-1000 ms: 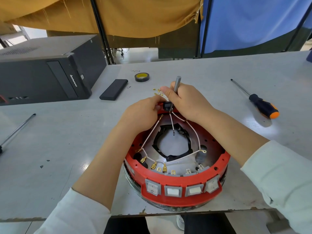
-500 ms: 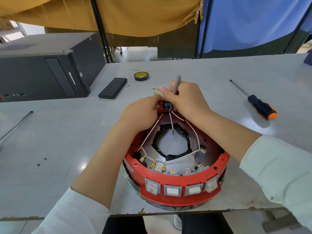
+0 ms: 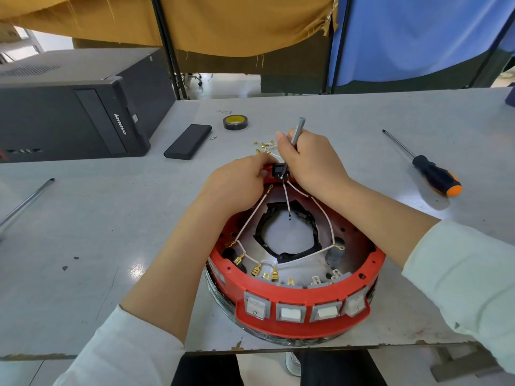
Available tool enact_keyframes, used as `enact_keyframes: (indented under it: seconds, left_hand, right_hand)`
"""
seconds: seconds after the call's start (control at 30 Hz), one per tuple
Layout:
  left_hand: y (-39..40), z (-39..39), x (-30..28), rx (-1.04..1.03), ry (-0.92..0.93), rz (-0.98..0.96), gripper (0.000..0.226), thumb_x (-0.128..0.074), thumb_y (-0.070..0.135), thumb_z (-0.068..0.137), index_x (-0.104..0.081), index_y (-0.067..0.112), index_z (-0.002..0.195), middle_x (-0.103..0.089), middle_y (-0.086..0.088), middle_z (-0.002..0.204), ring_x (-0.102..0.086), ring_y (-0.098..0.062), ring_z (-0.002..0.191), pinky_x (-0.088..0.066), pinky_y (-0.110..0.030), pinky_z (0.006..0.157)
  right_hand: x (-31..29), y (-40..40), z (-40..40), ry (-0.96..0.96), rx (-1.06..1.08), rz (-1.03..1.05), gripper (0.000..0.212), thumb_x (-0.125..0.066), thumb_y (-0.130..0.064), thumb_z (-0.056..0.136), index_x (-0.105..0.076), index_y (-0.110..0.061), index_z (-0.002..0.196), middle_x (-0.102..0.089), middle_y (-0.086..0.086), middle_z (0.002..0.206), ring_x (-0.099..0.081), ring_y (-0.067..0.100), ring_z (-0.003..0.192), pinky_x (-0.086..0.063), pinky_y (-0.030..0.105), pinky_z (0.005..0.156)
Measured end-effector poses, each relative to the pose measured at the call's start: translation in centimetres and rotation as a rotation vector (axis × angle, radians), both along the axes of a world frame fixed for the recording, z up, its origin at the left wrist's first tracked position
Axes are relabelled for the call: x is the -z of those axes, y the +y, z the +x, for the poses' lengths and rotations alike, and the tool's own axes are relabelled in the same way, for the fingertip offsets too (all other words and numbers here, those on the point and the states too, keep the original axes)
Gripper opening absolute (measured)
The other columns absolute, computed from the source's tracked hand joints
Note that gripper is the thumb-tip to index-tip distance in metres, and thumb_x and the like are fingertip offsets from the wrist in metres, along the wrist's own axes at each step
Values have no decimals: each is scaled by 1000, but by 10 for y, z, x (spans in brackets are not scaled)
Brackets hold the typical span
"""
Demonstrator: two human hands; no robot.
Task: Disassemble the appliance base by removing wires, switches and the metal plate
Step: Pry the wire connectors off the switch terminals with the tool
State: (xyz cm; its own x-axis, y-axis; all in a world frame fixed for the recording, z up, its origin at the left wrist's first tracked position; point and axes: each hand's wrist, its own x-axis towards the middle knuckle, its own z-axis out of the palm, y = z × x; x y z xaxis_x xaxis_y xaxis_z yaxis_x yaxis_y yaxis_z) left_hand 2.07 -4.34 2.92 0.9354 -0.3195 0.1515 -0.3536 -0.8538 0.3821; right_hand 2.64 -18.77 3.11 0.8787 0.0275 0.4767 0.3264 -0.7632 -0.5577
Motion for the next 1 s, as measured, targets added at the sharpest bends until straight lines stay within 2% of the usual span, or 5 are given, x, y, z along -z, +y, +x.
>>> enact_keyframes:
  seconds: [0.43,0.6,0.83,0.93,1.0]
  left_hand:
    - [-1,1,1,8,10,-3,38,-36,17,99,-47,32,131,-62,-1,120,-55,-24,108,-43,-36,86]
    - [-1,1,0,3,9,-6,37,-36,17,99,-48,32,131,-62,0,119,-55,-23,107,-43,-37,87]
    - [-1,1,0,7,2,-2,38,-35,17,99,-48,33,131,-61,0,121,-55,-23,108,-44,-36,86]
    - [-1,1,0,10,4,5,38,-35,17,99,-48,33,131,-61,0,121,-55,-24,109,-44,-39,89]
    - [-1,1,0,8,4,12,39,-35,16,99,-48,33,131,-61,-1,122,-55,-24,108,-45,-39,89]
  right_hand:
    - [2,-2,-2,-42,-30,-69,43,-40,-33,99,-29,-26,59,-37,-7,53,-38,10,51,-24,27,48]
    - [2,-2,-2,-76,-25,-5,45,-43,-31,99,-27,-30,57,-32,-12,49,-35,6,46,-25,18,45]
    - [0,-5,0,17,-67,-52,43,-38,-37,101,-29,-31,59,-35,-12,54,-36,3,52,-22,20,49]
    - [-1,-8,2,58,-101,-71,43,-35,-41,100,-33,-26,59,-43,-6,58,-40,6,54,-26,24,51]
    - [-1,-9,2,64,-123,-90,44,-34,-42,100,-33,-23,60,-41,-5,57,-39,7,53,-25,24,50]
